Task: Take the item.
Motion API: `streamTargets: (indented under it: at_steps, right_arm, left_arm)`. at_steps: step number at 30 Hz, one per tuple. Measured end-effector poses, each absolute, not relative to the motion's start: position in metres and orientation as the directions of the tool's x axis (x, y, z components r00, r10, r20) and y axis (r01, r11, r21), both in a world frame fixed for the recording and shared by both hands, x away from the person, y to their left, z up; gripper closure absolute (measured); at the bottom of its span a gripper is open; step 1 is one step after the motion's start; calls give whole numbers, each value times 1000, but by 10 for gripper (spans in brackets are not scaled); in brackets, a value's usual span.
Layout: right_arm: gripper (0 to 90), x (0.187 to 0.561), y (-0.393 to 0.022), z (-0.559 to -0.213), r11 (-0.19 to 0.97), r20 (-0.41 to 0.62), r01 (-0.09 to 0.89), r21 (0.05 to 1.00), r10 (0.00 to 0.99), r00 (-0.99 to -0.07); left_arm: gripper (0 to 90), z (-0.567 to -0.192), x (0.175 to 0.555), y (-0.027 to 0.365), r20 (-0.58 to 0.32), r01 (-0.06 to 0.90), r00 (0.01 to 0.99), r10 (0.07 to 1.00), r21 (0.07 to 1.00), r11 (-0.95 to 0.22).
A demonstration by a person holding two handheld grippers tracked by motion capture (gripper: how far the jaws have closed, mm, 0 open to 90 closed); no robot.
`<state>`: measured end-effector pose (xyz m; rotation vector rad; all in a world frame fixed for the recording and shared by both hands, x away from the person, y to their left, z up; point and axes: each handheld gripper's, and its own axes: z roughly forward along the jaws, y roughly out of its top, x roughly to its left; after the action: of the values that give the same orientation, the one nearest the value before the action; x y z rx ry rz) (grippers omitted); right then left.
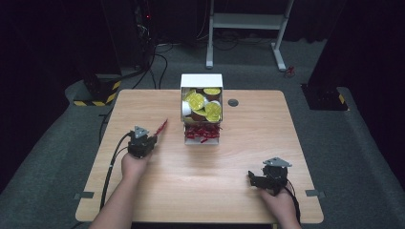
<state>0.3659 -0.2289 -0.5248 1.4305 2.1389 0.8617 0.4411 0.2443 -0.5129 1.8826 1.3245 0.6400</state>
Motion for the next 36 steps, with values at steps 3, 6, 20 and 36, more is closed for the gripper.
streamTargets:
  at_steps: [3,6,20,36]
  right_arm:
    - [83,366,-229,-525,274,-5,663,696,926,-377]
    - [83,366,-229,-525,277,-7,662,697,925,-379]
    - [83,366,-229,-525,276,-7,662,697,925,-379]
    - [83,366,-229,-525,277,-7,662,697,925,-379]
  left_arm:
    - [831,-517,442,243,-17,588,341,940,784,-199]
    - [825,-519,442,242,-27,599,337,941,778,-192]
    - [682,-518,441,239,-31,603,330,943,776,-185]
    - [530,-509,425,243,-45,585,343,938,792,-175]
